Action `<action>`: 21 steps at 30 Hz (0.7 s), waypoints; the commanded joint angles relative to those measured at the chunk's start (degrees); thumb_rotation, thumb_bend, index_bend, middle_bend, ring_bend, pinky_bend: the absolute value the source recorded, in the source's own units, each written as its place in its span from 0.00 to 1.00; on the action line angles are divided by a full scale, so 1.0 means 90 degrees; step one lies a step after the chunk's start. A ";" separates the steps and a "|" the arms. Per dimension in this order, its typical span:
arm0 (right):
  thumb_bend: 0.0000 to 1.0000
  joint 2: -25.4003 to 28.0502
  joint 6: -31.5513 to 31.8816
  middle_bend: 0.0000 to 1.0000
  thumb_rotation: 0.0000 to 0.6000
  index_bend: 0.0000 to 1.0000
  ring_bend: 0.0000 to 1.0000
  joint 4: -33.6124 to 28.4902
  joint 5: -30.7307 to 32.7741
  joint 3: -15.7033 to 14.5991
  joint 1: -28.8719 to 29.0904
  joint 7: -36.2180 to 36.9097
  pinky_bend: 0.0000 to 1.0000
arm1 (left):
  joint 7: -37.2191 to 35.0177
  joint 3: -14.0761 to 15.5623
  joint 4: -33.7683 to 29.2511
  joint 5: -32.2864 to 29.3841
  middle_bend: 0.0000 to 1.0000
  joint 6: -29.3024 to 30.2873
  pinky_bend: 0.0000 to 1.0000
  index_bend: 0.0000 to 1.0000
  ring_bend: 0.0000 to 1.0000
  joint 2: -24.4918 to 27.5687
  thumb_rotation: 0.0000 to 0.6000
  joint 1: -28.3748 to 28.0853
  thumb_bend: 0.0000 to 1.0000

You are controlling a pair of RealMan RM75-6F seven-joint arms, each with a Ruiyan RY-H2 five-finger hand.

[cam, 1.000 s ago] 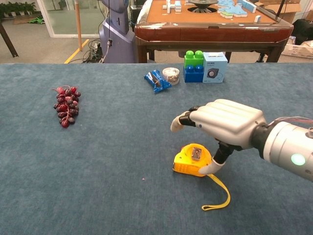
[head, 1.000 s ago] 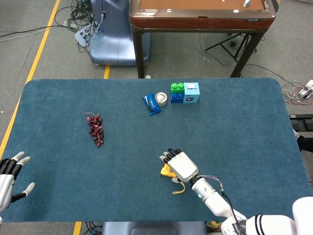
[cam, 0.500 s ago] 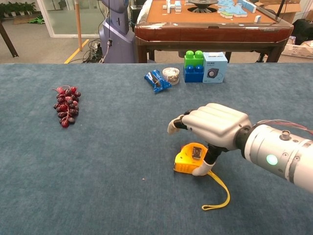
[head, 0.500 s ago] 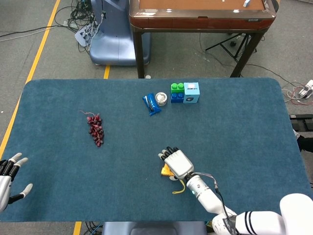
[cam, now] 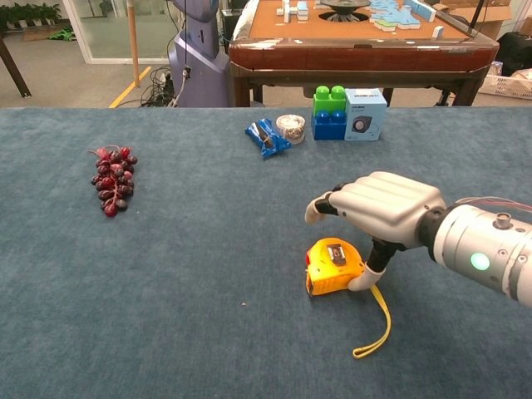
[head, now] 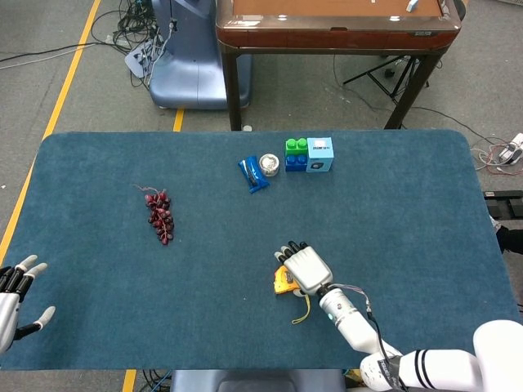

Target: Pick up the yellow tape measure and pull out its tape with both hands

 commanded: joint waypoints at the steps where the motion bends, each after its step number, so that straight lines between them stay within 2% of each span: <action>1: 0.15 -0.0022 -0.0019 0.26 1.00 0.22 0.16 0.0024 0.0027 -0.0021 0.0031 -0.0016 0.27 | -0.0006 -0.0002 0.0004 -0.0010 0.13 0.0008 0.13 0.21 0.17 0.0003 1.00 0.0009 0.20; 6: 0.23 -0.0062 -0.0038 0.32 1.00 0.26 0.17 0.0071 0.0107 -0.0053 0.0080 -0.0032 0.27 | -0.0019 0.0001 0.0021 -0.0022 0.13 0.0017 0.13 0.21 0.17 0.0007 1.00 0.0025 0.20; 17: 0.28 -0.0108 -0.0032 0.36 1.00 0.31 0.19 0.0155 0.0082 -0.0122 0.0140 0.0094 0.27 | -0.0047 0.0004 0.0047 -0.0026 0.13 0.0012 0.13 0.21 0.17 0.0003 1.00 0.0034 0.20; 21: 0.35 -0.0129 0.0010 0.39 1.00 0.36 0.22 0.0193 0.0067 -0.0139 0.0136 0.0131 0.27 | -0.0054 0.0002 0.0056 -0.0030 0.13 0.0001 0.13 0.21 0.17 -0.0005 1.00 0.0031 0.20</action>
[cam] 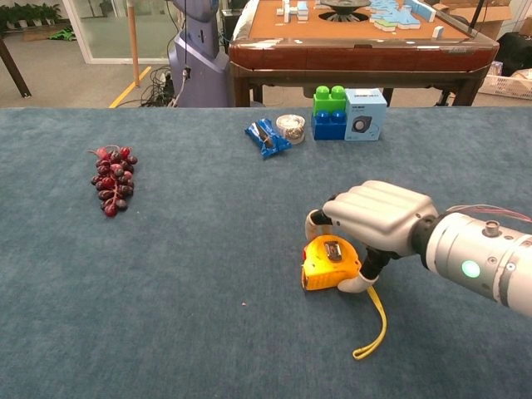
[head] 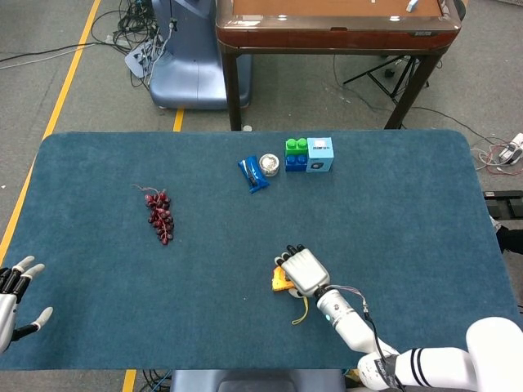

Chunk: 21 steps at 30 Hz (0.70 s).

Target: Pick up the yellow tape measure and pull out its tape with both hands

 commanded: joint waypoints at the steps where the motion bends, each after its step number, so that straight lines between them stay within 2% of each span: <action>1: 0.36 -0.0012 0.0033 0.40 1.00 0.37 0.23 0.0028 -0.0032 -0.0007 -0.0010 0.0049 0.27 | -0.0001 -0.0002 0.0005 -0.0008 0.13 -0.0019 0.13 0.21 0.17 -0.0002 1.00 -0.0007 0.20; 8: 0.44 0.0059 0.0265 0.52 1.00 0.51 0.33 -0.0064 -0.0265 0.0030 -0.0093 0.0288 0.27 | 0.0104 -0.0041 -0.0056 0.0052 0.13 -0.0226 0.13 0.21 0.17 0.0101 1.00 -0.0187 0.20; 13: 0.45 0.0209 0.0437 0.54 1.00 0.53 0.35 -0.0323 -0.0212 0.0117 -0.0126 0.0214 0.27 | 0.0084 -0.0147 -0.0205 0.0022 0.13 -0.0562 0.13 0.21 0.17 0.0201 1.00 -0.0464 0.20; 21: 0.45 0.0330 0.0848 0.55 1.00 0.54 0.35 -0.0960 0.0214 0.0502 -0.0065 -0.0207 0.27 | 0.0003 -0.0386 -0.0550 -0.0298 0.13 -0.1628 0.13 0.21 0.17 0.0316 1.00 -0.1187 0.20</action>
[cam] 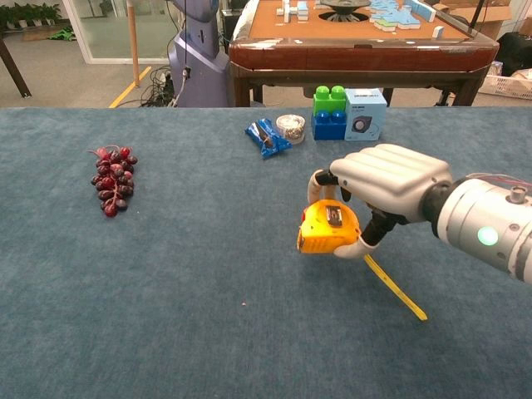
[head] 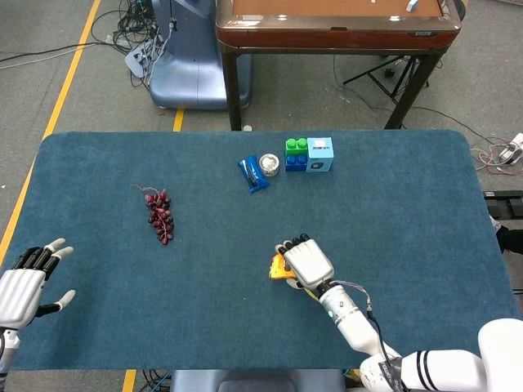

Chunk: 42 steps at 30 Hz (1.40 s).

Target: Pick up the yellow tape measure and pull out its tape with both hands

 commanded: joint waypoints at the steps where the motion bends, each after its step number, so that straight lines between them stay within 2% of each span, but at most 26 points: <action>1: 0.45 0.0014 0.0189 0.55 1.00 0.54 0.35 -0.0250 0.0258 0.0219 0.0056 -0.0189 0.27 | -0.0013 -0.0150 -0.0231 -0.0234 0.13 -0.0538 0.13 0.21 0.17 0.0064 1.00 -0.0391 0.20; 9: 0.45 -0.0185 0.0391 0.55 1.00 0.54 0.35 -0.0526 0.0724 0.0640 0.0301 -0.0395 0.27 | 0.0162 -0.0409 -0.0603 -0.0728 0.13 -0.1315 0.13 0.20 0.17 -0.0072 1.00 -0.0994 0.20; 15: 0.45 -0.0490 0.0554 0.55 1.00 0.54 0.35 -0.0535 0.1065 0.0918 0.0577 -0.0630 0.27 | 0.0175 -0.0655 -0.0785 -0.1291 0.13 -0.1686 0.13 0.10 0.16 -0.0269 1.00 -0.1338 0.20; 20: 0.45 -0.0796 0.0709 0.55 1.00 0.54 0.35 -0.0494 0.1340 0.1119 0.0779 -0.0741 0.27 | -0.0014 -0.0884 -0.0944 -0.1871 0.10 -0.1834 0.13 0.01 0.14 -0.0446 1.00 -0.1505 0.20; 27: 0.47 -0.1239 0.0878 0.55 1.00 0.54 0.35 -0.0272 0.1647 0.1384 0.1112 -0.0888 0.27 | -0.0094 -0.1047 -0.1023 -0.2425 0.00 -0.1947 0.08 0.00 0.01 -0.0681 1.00 -0.1690 0.20; 42: 0.49 -0.2057 0.1293 0.56 1.00 0.55 0.36 0.0183 0.1888 0.1773 0.1671 -0.1079 0.27 | -0.0563 -0.1160 -0.1112 -0.2810 0.00 -0.1850 0.01 0.00 0.00 -0.1037 1.00 -0.1763 0.20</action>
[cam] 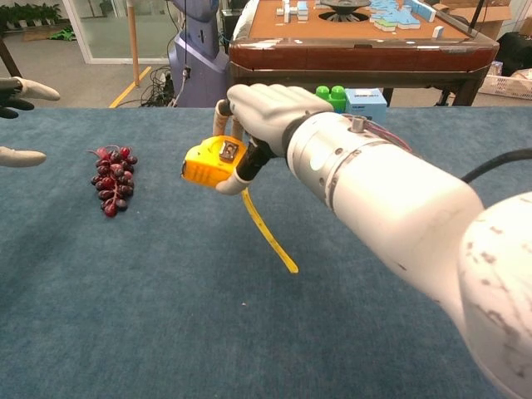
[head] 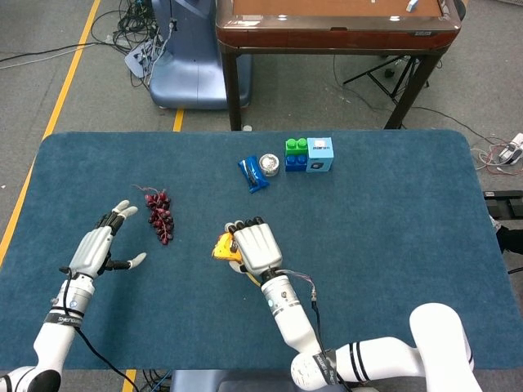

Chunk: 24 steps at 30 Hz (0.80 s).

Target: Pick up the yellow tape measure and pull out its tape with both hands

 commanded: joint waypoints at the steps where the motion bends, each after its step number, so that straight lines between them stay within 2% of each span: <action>1: 0.49 -0.0156 0.0035 0.56 1.00 0.55 0.36 0.0140 0.0057 0.0078 0.0111 -0.0006 0.27 | -0.0095 -0.0025 -0.0034 -0.0054 0.00 0.0009 0.01 0.00 0.00 -0.0067 1.00 -0.0013 0.20; 11: 0.49 -0.0410 0.0037 0.56 1.00 0.55 0.36 0.0363 0.0094 0.0196 0.0302 0.0081 0.27 | -0.0053 -0.0022 0.0026 -0.0129 0.00 -0.0058 0.01 0.00 0.00 -0.0408 1.00 -0.0199 0.20; 24: 0.49 -0.0335 0.0038 0.56 1.00 0.55 0.36 0.0470 0.0115 0.0216 0.0303 0.0225 0.27 | 0.0170 -0.0095 0.0043 -0.0460 0.00 -0.0166 0.01 0.00 0.00 -0.0860 1.00 -0.0507 0.20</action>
